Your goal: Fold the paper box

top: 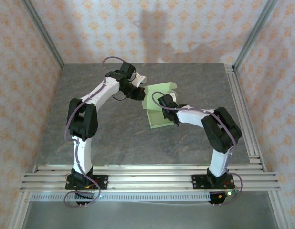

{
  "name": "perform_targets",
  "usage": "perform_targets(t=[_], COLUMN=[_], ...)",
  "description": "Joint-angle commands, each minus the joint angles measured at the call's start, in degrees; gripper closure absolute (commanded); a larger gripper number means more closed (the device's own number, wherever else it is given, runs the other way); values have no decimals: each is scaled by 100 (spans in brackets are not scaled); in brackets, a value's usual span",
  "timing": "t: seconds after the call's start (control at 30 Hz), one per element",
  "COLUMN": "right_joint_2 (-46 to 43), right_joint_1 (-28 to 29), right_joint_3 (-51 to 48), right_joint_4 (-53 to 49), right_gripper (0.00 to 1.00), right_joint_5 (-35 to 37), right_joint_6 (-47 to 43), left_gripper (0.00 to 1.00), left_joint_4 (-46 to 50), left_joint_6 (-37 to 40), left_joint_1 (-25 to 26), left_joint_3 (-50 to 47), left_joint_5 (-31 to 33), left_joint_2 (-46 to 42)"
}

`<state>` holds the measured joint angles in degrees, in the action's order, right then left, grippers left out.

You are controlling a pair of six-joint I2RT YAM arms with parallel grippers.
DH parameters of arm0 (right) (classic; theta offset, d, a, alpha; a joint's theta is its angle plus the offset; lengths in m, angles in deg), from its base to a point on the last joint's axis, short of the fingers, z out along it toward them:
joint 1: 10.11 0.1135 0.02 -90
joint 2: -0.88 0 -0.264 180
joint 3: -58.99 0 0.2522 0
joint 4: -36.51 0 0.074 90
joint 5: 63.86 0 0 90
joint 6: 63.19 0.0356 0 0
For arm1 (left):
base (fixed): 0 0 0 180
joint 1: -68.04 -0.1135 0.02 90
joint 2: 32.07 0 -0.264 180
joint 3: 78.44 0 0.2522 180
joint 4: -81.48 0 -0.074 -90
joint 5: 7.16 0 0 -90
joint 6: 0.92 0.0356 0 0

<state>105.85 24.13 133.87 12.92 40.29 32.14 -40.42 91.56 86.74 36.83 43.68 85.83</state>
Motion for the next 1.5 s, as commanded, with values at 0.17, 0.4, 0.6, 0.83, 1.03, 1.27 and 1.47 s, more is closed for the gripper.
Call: perform_targets(t=[0.17, 0.4, 0.6, 0.83, 1.03, 1.27, 1.47], right_joint_2=[-221, -698, -1197, -1745, -2120, -2165, -1973], right_joint_1=[-210, -268, -363, -742, -1301, -1767, -1877], right_joint_3=[-139, -204, -259, -449, -402, 40, 460], right_joint_4=[-44, -155, -260, -135, -104, -658, -1095], right_gripper=[87, 71, 33, 17, 17, 20, 22], right_joint_5=[-1514, -1321, -1310, -1974, -3343, -4220, -4615], right_joint_6=[497, 278, 45, -294, -1102, -2018, -2587], left_gripper=[100, 100, 100, 100, 100, 100, 100], left_joint_4=[171, 276, 312, 318, 778, 1045, 1145], left_joint_6=[-3, 74, 175, 569, 1444, 1808, 1836], left_joint_1=[1, 1, -2, -5, -33, -79, -77], left_joint_3=[-11, -11, -27, -54, 188, 382, 400], left_joint_5=[117, 257, 298, 216, 110, -150, -198], left_joint_2=[-153, -194, -230, -260, -169, -250, -255])
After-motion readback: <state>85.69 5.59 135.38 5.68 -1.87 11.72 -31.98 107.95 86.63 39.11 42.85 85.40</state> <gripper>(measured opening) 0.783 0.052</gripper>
